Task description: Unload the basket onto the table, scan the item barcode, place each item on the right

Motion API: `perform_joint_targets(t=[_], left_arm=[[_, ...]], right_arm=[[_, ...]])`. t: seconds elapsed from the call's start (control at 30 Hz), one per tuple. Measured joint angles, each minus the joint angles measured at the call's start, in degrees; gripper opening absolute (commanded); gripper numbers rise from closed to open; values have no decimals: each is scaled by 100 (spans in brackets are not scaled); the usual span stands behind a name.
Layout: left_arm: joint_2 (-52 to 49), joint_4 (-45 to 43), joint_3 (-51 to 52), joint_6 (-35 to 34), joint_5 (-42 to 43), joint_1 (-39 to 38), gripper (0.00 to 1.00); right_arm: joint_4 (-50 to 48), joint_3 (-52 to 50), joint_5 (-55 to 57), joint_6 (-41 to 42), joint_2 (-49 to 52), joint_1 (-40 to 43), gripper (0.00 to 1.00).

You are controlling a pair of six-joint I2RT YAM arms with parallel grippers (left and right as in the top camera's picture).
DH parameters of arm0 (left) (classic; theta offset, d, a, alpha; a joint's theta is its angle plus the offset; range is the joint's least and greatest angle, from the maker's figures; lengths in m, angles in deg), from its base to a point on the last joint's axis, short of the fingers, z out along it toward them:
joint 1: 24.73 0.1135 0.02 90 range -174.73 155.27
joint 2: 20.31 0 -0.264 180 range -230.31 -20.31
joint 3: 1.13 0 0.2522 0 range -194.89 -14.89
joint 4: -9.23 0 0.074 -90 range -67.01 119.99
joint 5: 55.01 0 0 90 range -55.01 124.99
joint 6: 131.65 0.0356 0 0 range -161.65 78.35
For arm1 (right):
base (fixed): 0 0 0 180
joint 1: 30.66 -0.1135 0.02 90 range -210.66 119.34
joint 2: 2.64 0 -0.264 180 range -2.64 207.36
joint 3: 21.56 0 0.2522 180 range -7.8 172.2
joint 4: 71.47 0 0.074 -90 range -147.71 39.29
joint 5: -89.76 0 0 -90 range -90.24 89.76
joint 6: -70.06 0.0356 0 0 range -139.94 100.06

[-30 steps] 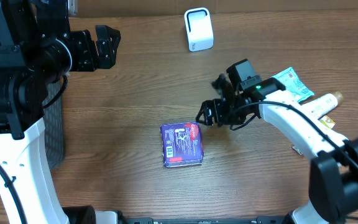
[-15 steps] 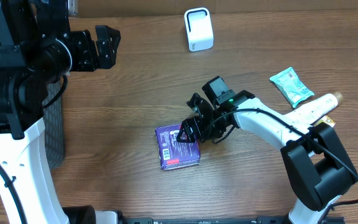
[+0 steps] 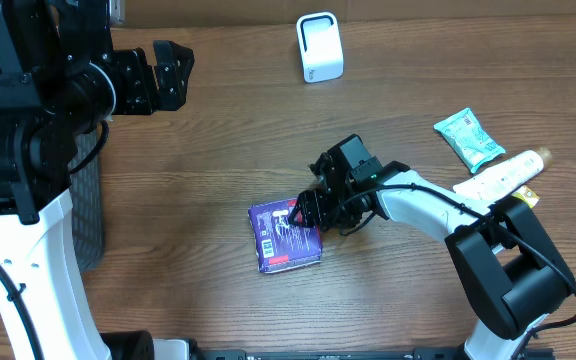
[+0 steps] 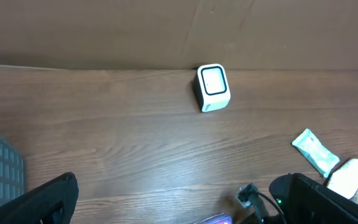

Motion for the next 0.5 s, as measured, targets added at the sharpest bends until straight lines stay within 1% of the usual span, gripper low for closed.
perform_joint_targets(t=[0.03,0.07,0.17,0.23,0.3,0.37,0.47,0.5], left_arm=[[0,0,0,0,0,0,100],[0,0,0,0,0,0,99],[0,0,0,0,0,0,100],[0,0,0,0,0,0,100],[0,0,0,0,0,0,99],[0,0,0,0,0,0,100],[0,0,0,0,0,0,100],[0,0,0,0,0,0,100]], right_arm=[[-26,0,0,52,-2,-4,68],[-44,0,2,103,-2,-20,62],[-118,0,2,166,-2,-76,35],[-208,0,-13,227,-2,-103,19],[-302,2,-74,291,-2,-98,13],[-328,2,-155,348,-2,-63,11],[-267,2,-289,369,-2,26,4],[-238,2,-319,372,-2,63,4]])
